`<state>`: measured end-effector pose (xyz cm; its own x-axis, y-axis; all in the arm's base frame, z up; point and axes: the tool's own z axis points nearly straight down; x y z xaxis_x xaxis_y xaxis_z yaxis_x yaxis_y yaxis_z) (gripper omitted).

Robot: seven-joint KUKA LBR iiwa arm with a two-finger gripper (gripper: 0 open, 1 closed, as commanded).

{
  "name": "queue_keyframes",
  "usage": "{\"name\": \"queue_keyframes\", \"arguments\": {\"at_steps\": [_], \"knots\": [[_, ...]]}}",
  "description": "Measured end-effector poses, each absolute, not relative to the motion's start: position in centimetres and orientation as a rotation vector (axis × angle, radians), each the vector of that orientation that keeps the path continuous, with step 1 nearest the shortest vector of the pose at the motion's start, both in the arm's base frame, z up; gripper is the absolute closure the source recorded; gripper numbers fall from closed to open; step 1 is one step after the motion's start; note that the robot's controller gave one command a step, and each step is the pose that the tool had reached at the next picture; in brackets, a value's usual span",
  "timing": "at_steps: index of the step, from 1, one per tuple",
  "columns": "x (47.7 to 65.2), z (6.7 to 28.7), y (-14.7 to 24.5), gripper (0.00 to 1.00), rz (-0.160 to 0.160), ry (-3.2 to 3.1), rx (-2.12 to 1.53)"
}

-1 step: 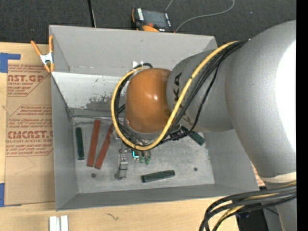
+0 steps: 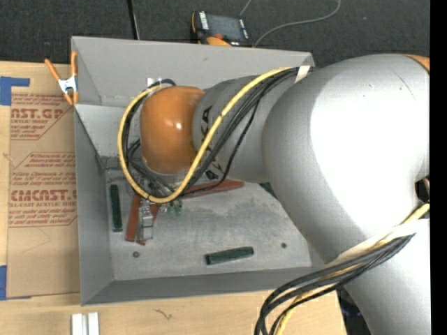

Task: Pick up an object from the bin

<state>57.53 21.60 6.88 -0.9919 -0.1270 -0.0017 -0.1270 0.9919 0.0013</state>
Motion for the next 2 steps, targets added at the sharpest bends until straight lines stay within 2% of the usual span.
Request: {"name": "queue_keyframes", "arguments": {"at_steps": [1, 2], "knots": [[58.9, 7.3, 13.0, 0.00, -0.002, 3.137, 0.144], [58.4, 8.8, 13.9, 0.00, 0.002, 3.025, -0.837]]}}
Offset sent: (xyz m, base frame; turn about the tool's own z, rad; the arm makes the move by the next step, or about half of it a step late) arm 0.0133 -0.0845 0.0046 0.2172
